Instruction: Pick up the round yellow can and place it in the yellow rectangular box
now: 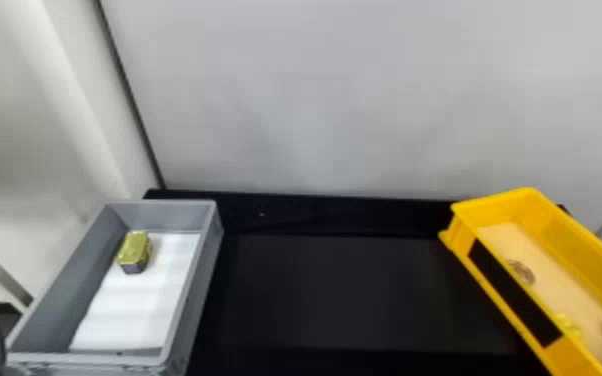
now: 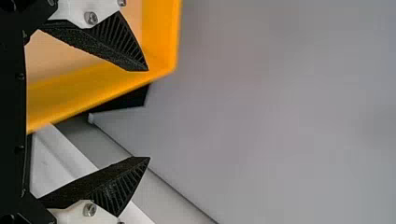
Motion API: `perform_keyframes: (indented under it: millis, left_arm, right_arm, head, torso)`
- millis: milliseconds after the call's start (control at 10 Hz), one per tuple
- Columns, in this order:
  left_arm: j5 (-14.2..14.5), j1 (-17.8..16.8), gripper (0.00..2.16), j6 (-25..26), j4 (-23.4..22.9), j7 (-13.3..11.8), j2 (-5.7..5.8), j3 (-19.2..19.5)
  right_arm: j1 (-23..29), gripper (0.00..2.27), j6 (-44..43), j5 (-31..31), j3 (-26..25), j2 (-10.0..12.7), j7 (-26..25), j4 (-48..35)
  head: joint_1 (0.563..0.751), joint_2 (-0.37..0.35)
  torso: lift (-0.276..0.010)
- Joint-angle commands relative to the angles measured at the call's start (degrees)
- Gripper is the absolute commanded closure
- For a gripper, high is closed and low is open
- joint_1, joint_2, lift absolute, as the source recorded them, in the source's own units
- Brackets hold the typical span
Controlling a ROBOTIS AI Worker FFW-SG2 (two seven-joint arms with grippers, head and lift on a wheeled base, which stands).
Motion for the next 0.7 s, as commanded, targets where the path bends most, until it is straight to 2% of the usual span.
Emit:
perform_keyframes:
  millis: [0, 200, 500, 600]
  left_arm:
    - [0.0, 0.1, 0.03, -0.1, -0.1, 0.1, -0.15, 0.1]
    - [0.0, 0.1, 0.03, -0.1, -0.1, 0.2, -0.15, 0.1]
    - [0.0, 0.2, 0.03, -0.1, -0.2, 0.3, -0.15, 0.1]
    - [0.0, 0.3, 0.03, -0.1, -0.2, 0.3, -0.15, 0.2]
  right_arm:
    - [0.0, 0.13, -3.4, -4.3, -3.6, 0.0, -4.9, -5.5]
    - [-0.7, 0.13, -6.4, -7.9, -5.3, -0.6, -11.9, -8.3]
    - [-2.0, 0.13, -10.7, -11.2, -7.9, -0.8, -19.3, -12.1]
    - [-2.0, 0.13, -13.7, -14.2, -8.7, -0.9, -24.7, -13.6]
  head:
    - [0.694, 0.014]
    - [0.694, 0.014]
    - [0.694, 0.014]
    - [0.694, 0.014]
  torso:
    - [-0.061]
    - [-0.061]
    - [-0.061]
    - [-0.061]
